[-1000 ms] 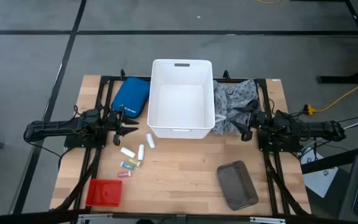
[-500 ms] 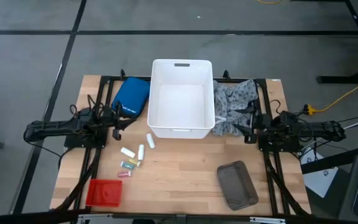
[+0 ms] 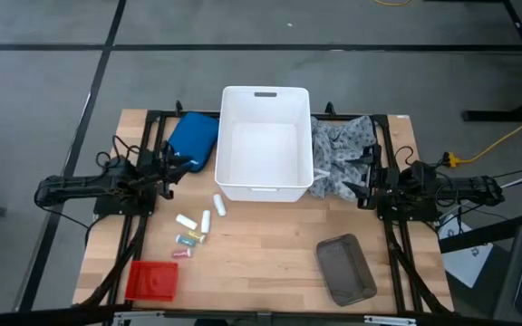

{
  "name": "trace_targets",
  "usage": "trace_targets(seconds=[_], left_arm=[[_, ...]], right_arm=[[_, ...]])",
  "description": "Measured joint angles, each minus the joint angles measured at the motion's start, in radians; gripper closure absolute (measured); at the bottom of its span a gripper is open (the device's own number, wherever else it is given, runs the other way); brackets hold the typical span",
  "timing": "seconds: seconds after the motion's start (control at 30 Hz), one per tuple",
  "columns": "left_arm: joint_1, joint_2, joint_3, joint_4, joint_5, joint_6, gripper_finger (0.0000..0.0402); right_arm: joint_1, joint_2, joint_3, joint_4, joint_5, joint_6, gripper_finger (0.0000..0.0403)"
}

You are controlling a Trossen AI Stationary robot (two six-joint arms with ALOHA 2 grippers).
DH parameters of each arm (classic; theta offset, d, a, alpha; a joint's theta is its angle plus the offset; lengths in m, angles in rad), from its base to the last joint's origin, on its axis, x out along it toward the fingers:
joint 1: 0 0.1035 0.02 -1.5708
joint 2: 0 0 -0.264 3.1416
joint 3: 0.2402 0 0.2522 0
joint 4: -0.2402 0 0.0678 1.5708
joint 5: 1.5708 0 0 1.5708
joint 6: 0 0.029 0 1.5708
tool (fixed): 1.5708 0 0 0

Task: Pick & place medical supplies in basket/bin
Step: Put the left white rolled gauze into the red bin

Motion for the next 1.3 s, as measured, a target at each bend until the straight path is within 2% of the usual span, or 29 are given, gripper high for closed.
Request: trace_targets(seconds=[0.27, 0.4, 0.6, 0.77, 0.9, 1.17, 1.3], left_arm=[[0.000, 0.000, 0.000, -0.006, 0.000, 0.017, 0.0286], [0.000, 0.000, 0.001, -0.007, 0.000, 0.027, 0.0286], [0.000, 0.000, 0.002, -0.016, 0.012, 0.026, 0.0286], [0.000, 0.000, 0.002, -0.077, 0.052, -0.007, 0.0284], [0.000, 0.014, 0.002, -0.095, 0.086, -0.032, 0.0275], [0.000, 0.117, 0.066, -0.175, 0.126, -0.001, 0.0228], [-0.015, 0.197, 0.123, -0.266, 0.130, 0.011, 0.0211]], right_arm=[[0.000, 0.000, 0.000, 0.000, -0.220, 0.098, 0.0110], [0.000, 0.000, 0.000, 0.000, -0.276, 0.153, 0.0110], [0.000, 0.000, 0.000, 0.039, -0.216, 0.153, 0.0110], [0.000, 0.000, 0.000, 0.138, -0.117, 0.252, 0.0110], [0.000, 0.000, 0.000, 0.199, -0.099, 0.286, 0.0111], [0.000, 0.000, 0.000, 0.235, 0.001, 0.258, 0.0111], [0.000, 0.000, 0.000, 0.235, 0.003, 0.257, 0.0111]])
